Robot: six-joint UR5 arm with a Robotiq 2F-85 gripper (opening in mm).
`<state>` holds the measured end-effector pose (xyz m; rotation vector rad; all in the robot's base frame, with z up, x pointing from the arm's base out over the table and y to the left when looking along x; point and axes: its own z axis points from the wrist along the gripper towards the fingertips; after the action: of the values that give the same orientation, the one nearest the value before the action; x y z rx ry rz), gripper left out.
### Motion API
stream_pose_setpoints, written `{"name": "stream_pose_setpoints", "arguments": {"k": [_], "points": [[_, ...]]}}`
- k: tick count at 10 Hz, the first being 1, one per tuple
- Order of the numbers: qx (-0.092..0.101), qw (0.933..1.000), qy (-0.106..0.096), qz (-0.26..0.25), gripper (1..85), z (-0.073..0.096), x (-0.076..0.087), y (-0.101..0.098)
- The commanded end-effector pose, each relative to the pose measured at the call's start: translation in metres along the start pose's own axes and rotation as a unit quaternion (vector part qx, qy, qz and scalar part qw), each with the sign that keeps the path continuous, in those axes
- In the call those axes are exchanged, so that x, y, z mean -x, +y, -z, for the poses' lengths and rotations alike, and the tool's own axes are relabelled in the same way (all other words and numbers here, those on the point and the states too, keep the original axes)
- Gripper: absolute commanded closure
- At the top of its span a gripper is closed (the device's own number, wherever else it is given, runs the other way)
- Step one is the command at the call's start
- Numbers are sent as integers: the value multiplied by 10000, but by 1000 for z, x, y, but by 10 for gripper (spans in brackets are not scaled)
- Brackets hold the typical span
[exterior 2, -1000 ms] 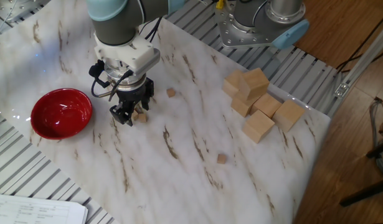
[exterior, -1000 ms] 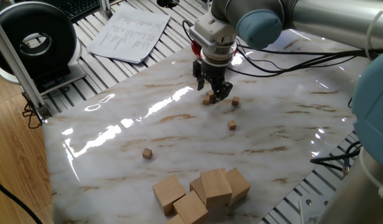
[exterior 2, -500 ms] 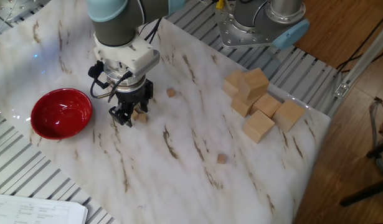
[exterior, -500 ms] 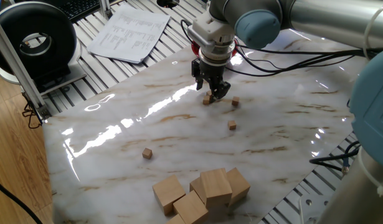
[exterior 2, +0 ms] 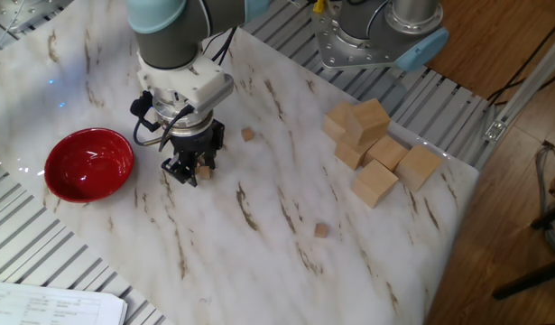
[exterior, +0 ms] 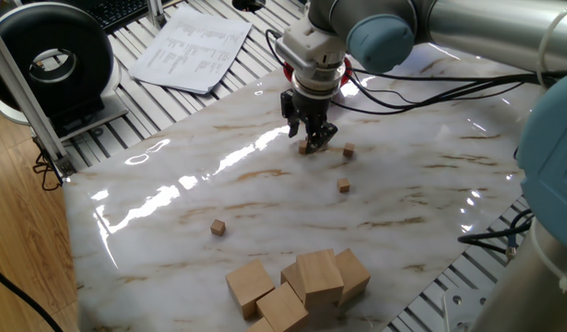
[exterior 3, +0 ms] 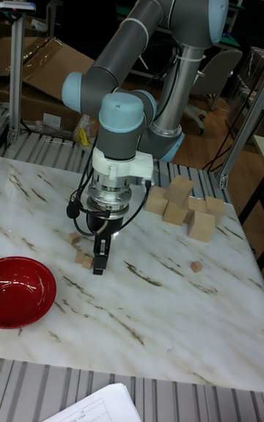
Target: Stack the blocks into a pyramid shape
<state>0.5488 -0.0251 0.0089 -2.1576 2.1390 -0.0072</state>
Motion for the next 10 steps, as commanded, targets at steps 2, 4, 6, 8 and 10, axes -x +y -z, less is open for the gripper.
{"name": "stream_pose_setpoints", "arguments": {"k": [2, 4, 6, 8, 10], "points": [[-105, 9998, -1, -153, 433, 2, 1, -5], [-113, 9997, -25, -216, 443, 1, 2, -6], [-128, 9996, -41, -240, 467, -1, 5, -7], [-142, 9995, -88, -275, 513, -1, 8, -7], [-165, 9993, -66, -327, 553, -1, 8, -9]]}}
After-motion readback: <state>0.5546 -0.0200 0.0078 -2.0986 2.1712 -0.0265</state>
